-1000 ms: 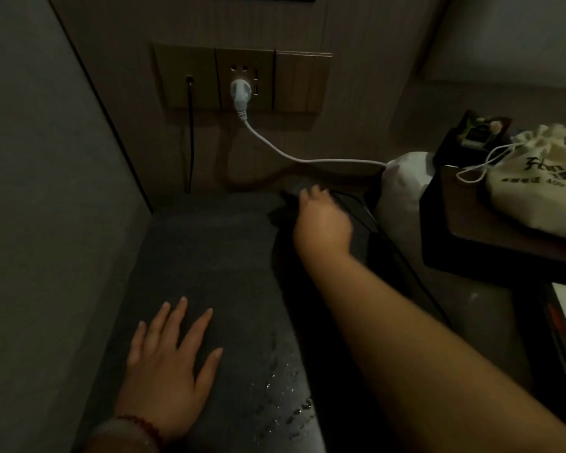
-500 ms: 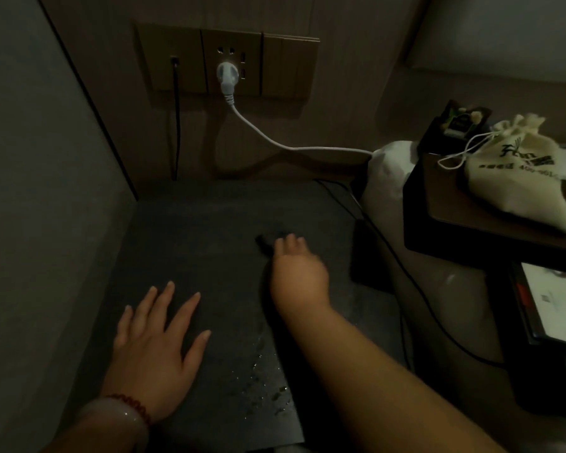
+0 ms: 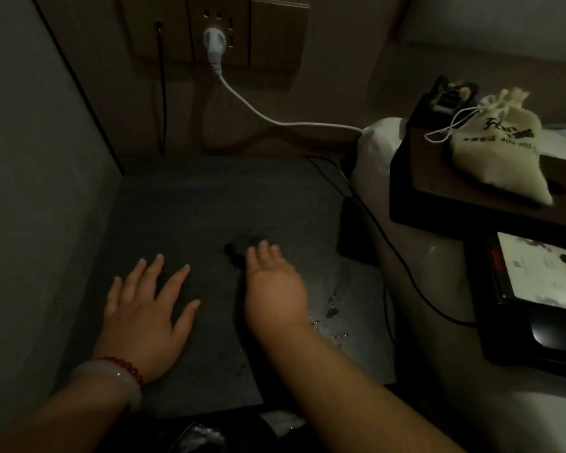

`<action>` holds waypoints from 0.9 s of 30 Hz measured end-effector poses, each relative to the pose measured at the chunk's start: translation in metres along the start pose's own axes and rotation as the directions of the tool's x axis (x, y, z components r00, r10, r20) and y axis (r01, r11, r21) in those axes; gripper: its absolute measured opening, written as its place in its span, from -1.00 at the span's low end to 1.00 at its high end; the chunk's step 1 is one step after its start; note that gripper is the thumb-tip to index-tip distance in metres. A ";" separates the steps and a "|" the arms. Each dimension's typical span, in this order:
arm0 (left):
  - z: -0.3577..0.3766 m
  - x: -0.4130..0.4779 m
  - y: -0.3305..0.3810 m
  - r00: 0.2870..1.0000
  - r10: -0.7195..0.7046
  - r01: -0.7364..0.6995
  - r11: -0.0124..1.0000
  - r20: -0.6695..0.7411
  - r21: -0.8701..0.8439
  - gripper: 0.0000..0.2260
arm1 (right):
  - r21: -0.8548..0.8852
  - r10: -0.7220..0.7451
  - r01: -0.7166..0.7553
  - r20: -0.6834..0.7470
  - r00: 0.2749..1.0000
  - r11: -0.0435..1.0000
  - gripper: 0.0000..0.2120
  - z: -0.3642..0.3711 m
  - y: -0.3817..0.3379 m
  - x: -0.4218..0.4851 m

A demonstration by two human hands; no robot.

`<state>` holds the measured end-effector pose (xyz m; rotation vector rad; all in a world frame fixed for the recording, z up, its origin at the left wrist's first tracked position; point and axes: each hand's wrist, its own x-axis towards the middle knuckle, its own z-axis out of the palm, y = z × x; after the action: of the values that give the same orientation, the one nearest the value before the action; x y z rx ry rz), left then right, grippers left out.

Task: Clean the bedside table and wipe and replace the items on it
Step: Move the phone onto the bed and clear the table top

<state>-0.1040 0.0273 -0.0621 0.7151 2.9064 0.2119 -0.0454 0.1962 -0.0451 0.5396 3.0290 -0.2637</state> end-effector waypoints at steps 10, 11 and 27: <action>-0.003 -0.002 0.000 0.999 -0.012 0.012 1.000 0.032 0.014 -0.47 | 0.024 0.358 -0.358 0.006 0.934 0.933 -0.37 -0.008 0.060 -0.056; -0.004 -0.003 0.000 0.999 -0.009 0.008 1.000 0.032 0.009 -0.47 | 0.030 0.305 -0.306 0.011 0.952 0.952 -0.38 -0.004 0.044 -0.059; 0.006 -0.058 -0.021 0.998 -0.034 0.033 0.999 -0.061 -0.022 -0.29 | 0.040 0.314 -0.313 -0.016 0.949 0.949 -0.37 -0.005 0.063 -0.079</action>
<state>-0.0615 -0.0180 -0.0653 0.6682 2.9668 0.2642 0.0503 0.2287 -0.0434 1.0183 2.9020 -0.2978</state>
